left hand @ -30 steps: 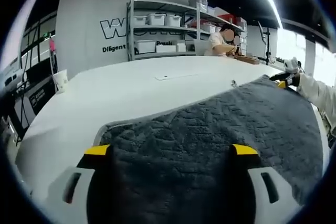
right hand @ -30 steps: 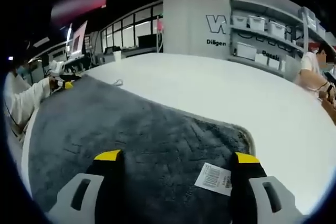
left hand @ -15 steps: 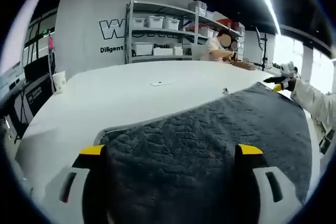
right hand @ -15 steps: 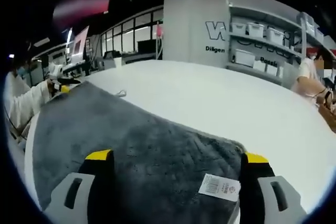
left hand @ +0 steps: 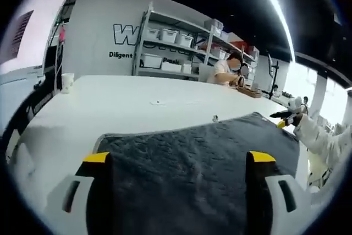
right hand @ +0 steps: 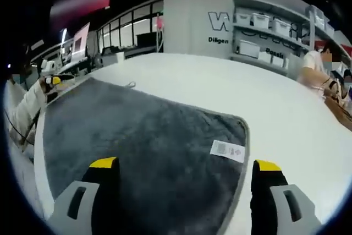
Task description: Open the folded towel by lifting each exposed corner and separating the folded layers until the towel lies flat within the target outline without major curled edges
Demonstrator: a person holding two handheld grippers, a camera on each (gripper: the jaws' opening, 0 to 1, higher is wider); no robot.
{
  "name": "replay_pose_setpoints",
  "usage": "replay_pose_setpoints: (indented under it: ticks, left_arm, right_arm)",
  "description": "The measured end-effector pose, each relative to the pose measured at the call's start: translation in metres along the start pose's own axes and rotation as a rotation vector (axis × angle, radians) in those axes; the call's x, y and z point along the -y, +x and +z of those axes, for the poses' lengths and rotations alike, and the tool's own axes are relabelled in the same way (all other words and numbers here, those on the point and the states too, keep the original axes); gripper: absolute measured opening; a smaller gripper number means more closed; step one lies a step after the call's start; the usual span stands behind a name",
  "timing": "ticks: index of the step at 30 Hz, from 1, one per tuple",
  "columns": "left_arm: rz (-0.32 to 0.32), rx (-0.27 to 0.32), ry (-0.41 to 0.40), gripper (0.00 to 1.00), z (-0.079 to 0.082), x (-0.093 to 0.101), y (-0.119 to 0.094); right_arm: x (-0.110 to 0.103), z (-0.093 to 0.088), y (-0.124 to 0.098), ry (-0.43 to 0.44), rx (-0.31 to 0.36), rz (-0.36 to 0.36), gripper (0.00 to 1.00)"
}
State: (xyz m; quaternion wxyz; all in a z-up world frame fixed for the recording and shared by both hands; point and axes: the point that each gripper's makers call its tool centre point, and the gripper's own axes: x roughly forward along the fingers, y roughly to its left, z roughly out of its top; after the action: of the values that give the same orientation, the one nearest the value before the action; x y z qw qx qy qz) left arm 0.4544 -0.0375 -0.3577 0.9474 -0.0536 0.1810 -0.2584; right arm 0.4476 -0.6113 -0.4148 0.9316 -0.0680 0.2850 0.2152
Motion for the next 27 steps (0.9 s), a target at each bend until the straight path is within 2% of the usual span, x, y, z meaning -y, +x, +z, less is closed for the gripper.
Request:
replay_pose_setpoints:
  ticks: [4, 8, 10, 13, 15, 18, 21, 24, 27]
  left_arm:
    - [0.002, 0.007, 0.005, 0.99, -0.002, 0.011, -0.020]
    - [0.030, -0.008, 0.015, 0.99, -0.012, 0.020, -0.043]
    - [0.039, -0.010, 0.034, 0.99, -0.019, 0.029, -0.060]
    - [0.039, -0.001, 0.043, 0.99, -0.028, 0.041, -0.081]
    - [0.044, 0.009, 0.040, 0.99, -0.036, 0.048, -0.094]
    - [0.065, 0.008, 0.039, 0.99, -0.049, 0.051, -0.112]
    - [0.092, -0.006, 0.043, 0.99, -0.065, 0.053, -0.128]
    - [0.093, 0.008, 0.037, 0.99, -0.072, 0.060, -0.139]
    - [0.088, 0.016, 0.037, 0.99, -0.075, 0.065, -0.143]
  right_arm:
    - [-0.004, -0.004, -0.028, 0.002, 0.011, -0.028, 0.99]
    - [-0.015, -0.008, -0.055, -0.008, 0.028, -0.042, 1.00]
    - [-0.026, -0.011, -0.072, -0.021, 0.040, -0.043, 1.00]
    - [-0.032, -0.014, -0.092, -0.018, 0.069, -0.086, 1.00]
    - [-0.049, -0.019, -0.105, -0.001, 0.089, -0.060, 1.00]
    - [-0.067, -0.027, -0.117, -0.014, 0.105, -0.055, 1.00]
    - [-0.075, -0.041, -0.125, -0.033, 0.075, -0.081, 1.00]
    - [-0.084, -0.051, -0.134, -0.045, 0.065, -0.094, 1.00]
    - [-0.093, -0.051, -0.140, -0.019, 0.106, -0.083, 1.00]
